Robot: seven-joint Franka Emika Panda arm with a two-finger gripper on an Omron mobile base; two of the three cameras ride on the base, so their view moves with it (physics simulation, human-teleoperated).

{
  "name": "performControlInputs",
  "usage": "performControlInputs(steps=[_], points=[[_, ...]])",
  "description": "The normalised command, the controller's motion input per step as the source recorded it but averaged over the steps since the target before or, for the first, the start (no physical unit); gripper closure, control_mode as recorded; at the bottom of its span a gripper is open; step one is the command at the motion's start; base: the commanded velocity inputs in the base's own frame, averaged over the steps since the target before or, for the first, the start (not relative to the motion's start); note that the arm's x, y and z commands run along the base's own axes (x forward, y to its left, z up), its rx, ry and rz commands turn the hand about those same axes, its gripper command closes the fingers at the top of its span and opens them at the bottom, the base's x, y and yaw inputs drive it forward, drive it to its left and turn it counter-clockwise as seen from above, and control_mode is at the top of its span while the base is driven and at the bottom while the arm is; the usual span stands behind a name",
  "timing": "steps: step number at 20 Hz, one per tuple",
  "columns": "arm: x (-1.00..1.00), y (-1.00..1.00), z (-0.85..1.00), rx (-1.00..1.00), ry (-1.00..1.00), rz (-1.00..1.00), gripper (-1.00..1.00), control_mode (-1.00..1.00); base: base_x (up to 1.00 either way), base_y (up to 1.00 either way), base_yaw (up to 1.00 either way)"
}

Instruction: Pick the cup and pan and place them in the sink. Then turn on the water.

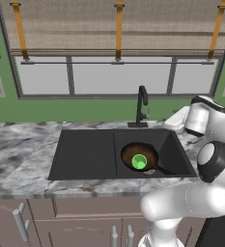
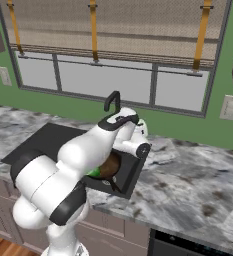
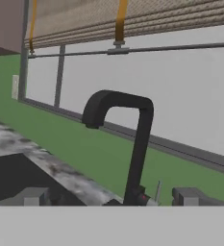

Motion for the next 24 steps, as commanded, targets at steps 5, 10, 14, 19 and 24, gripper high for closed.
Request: performControlInputs(steps=[5,10,14,19,24], points=[[0.29,0.03,-0.07,0.0,-0.05,0.0,-1.0,-1.0,0.0,0.0,0.0],[0.33,0.0,-0.01,0.0,0.0,0.0,-1.0,-1.0,0.0,0.0,0.0],[0.21,0.0,0.0,0.0,0.0,0.0,-1.0,-1.0,0.0,0.0,0.0],[0.21,0.0,0.0,0.0,0.0,0.0,-1.0,-1.0,0.0,0.0,0.0],[0.27,0.0,0.0,0.0,0.0,0.0,-1.0,-1.0,0.0,0.0,0.0]])
